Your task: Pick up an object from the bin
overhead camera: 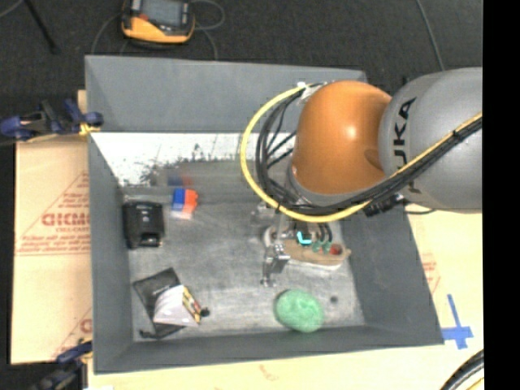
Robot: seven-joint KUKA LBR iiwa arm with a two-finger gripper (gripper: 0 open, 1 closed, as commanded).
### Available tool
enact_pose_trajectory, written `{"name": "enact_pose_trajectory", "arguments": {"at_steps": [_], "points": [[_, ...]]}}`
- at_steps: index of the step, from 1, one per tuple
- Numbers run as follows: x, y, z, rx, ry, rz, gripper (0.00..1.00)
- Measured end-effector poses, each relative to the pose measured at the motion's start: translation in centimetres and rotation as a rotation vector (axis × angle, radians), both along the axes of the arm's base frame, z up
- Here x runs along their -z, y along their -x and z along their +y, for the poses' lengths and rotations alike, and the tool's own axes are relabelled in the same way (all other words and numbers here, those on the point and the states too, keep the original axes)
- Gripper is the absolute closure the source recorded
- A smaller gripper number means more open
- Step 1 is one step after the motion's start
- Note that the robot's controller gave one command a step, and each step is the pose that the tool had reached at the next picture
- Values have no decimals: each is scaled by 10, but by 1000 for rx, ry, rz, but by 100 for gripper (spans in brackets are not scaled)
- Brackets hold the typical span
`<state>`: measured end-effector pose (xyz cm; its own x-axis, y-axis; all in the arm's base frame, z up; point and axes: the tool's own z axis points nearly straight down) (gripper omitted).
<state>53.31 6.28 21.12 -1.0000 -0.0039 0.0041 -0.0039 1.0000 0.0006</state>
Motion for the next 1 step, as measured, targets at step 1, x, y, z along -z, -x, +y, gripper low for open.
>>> {"name": "enact_pose_trajectory", "arguments": {"at_steps": [1], "points": [[-2,0,0,0,0,-3,0]]}}
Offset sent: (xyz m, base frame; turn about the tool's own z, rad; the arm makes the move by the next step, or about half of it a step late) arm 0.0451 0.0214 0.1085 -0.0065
